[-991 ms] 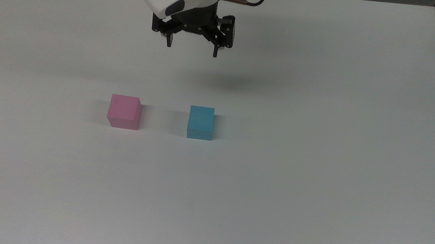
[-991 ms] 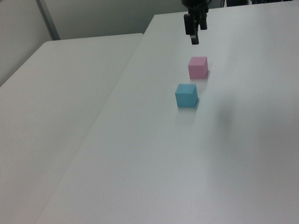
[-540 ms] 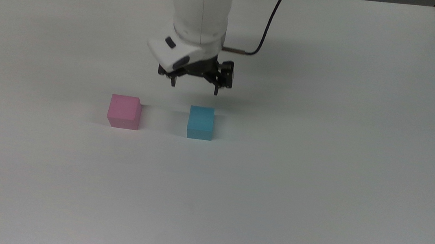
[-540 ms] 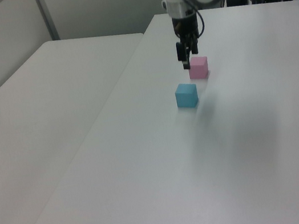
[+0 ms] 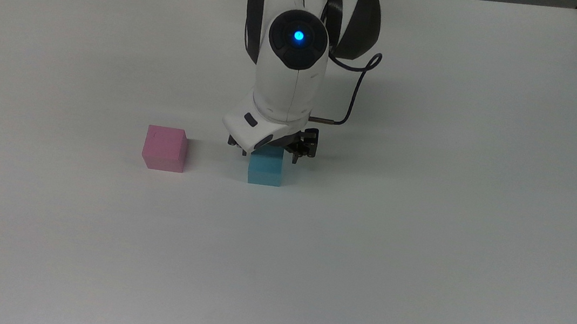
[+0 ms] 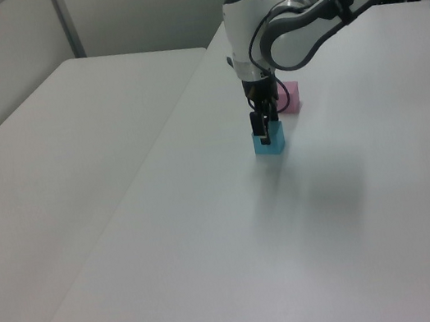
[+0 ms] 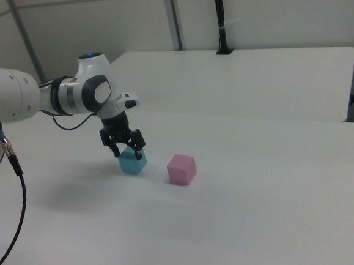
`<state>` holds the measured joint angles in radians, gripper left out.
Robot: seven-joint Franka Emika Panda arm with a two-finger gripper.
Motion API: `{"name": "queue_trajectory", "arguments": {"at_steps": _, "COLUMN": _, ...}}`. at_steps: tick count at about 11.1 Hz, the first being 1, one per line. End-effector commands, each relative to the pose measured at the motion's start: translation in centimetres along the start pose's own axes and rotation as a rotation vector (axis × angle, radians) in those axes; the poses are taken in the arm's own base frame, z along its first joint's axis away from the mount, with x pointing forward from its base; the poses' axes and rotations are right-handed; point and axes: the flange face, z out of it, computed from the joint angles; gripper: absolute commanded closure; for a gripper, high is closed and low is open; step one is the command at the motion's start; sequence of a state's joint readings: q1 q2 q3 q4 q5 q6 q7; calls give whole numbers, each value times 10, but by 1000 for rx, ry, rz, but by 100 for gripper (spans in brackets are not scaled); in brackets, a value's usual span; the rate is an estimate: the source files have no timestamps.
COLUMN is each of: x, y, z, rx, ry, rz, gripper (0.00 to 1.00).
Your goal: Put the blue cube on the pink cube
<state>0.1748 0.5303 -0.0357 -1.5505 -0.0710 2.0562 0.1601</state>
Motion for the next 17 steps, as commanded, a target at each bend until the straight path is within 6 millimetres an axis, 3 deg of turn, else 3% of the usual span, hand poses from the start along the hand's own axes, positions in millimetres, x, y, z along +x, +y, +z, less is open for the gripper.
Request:
{"name": "queue_trajectory", "arguments": {"at_steps": 1, "x": 3, "y": 1, "z": 8, "rx": -29, "ry": 20, "rz": -22, "gripper": 47}}
{"name": "queue_trajectory", "arguments": {"at_steps": 2, "x": 3, "y": 1, "z": 8, "rx": -29, "ry": 25, "rz": -21, "gripper": 72}}
{"name": "queue_trajectory", "arguments": {"at_steps": 4, "x": 0, "y": 20, "z": -17, "rx": -33, "ry": 10, "rz": -45, "gripper": 85}}
{"name": "queue_trajectory", "arguments": {"at_steps": 6, "x": -2, "y": 62, "z": -49, "rx": -24, "ry": -22, "rz": -107, "gripper": 85}}
{"name": "queue_trajectory", "arguments": {"at_steps": 7, "x": -2, "y": 87, "z": -54, "rx": -24, "ry": -19, "rz": -100, "gripper": 85}}
{"name": "queue_trajectory", "arguments": {"at_steps": 10, "x": -4, "y": 150, "z": -59, "rx": -30, "ry": -13, "rz": -82, "gripper": 82}}
{"name": "queue_trajectory", "arguments": {"at_steps": 12, "x": -4, "y": 174, "z": -51, "rx": -45, "ry": -7, "rz": -58, "gripper": 79}}
{"name": "queue_trajectory", "arguments": {"at_steps": 13, "x": -1, "y": 189, "z": -45, "rx": -51, "ry": 18, "rz": -37, "gripper": 74}}
{"name": "queue_trajectory", "arguments": {"at_steps": 14, "x": 1, "y": 191, "z": -42, "rx": -58, "ry": 40, "rz": -37, "gripper": 34}}
{"name": "queue_trajectory", "arguments": {"at_steps": 15, "x": 1, "y": 191, "z": -41, "rx": -57, "ry": 37, "rz": -31, "gripper": 0}}
{"name": "queue_trajectory", "arguments": {"at_steps": 17, "x": -2, "y": 191, "z": -43, "rx": -55, "ry": 30, "rz": -24, "gripper": 0}}
